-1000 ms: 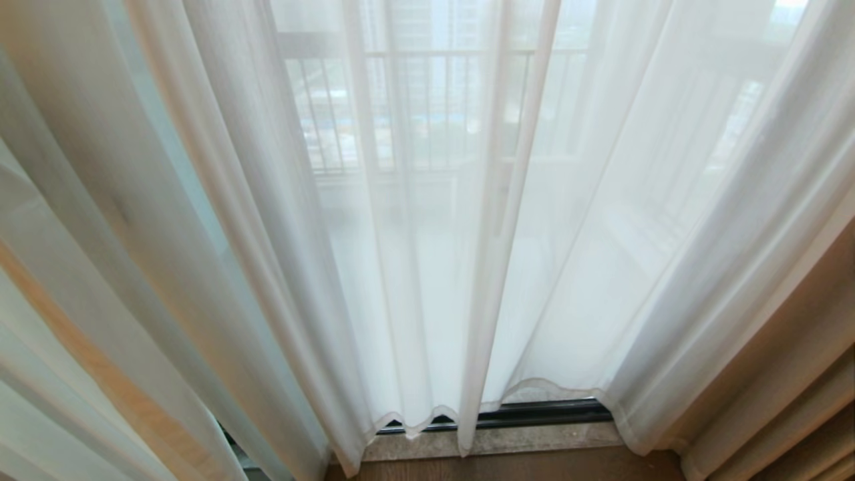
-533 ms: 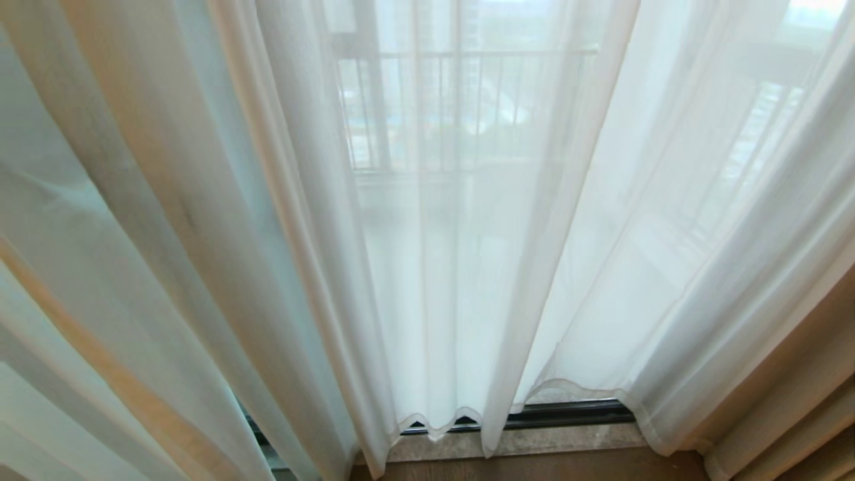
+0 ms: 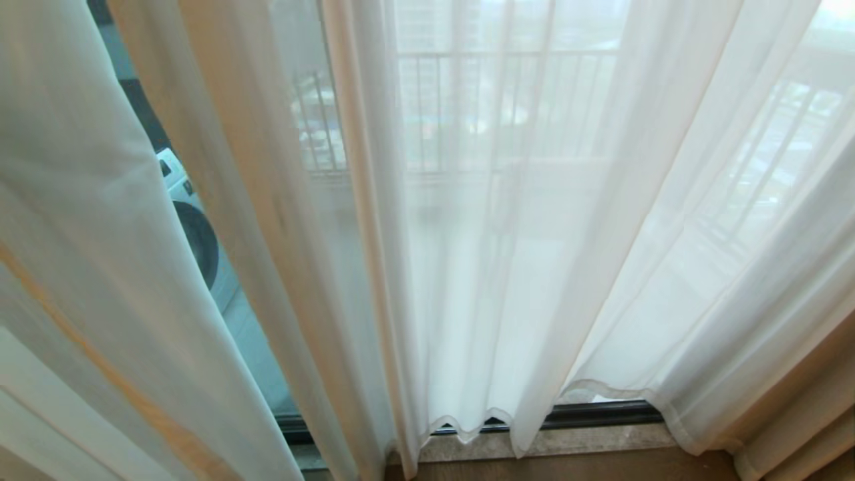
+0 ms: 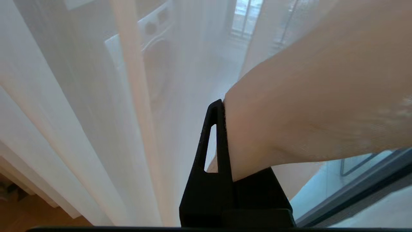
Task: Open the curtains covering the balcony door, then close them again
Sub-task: Pull the inner curtains open on both sides
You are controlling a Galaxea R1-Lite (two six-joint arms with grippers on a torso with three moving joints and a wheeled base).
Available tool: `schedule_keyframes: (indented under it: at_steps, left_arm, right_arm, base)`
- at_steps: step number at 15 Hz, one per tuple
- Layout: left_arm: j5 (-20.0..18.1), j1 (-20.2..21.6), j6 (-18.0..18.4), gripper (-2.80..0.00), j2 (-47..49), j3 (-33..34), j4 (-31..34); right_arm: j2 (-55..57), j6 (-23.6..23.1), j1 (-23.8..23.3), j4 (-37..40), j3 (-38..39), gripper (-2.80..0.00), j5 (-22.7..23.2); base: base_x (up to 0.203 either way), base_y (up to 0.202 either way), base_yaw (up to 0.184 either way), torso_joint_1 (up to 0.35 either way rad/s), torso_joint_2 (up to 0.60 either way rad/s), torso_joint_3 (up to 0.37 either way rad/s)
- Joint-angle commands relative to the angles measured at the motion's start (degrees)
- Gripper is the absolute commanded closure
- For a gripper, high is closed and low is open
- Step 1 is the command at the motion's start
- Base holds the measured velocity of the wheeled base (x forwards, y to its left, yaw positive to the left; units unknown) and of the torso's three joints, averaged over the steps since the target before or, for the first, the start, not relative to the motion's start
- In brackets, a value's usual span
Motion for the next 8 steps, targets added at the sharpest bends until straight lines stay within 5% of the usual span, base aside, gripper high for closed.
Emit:
schedule_keyframes:
  at_steps: [1, 8]
  left_arm:
    - [0.0, 0.0, -0.1, 0.00, 0.0, 0.1, -0.1]
    - [-0.1, 0.2, -0.2, 0.00, -1.3, 1.8, -0.1]
  right_arm:
    - [0.0, 0.0, 0.0, 0.0, 0.0, 0.00, 0.1]
    - [0.0, 0.0, 0.0, 0.0, 0.0, 0.00, 0.1]
  base:
    - [0.000, 0.190, 0.002, 0.001, 0.00, -0.004]
    - [0.000, 0.191, 0.002, 0.003, 0.00, 0.002]
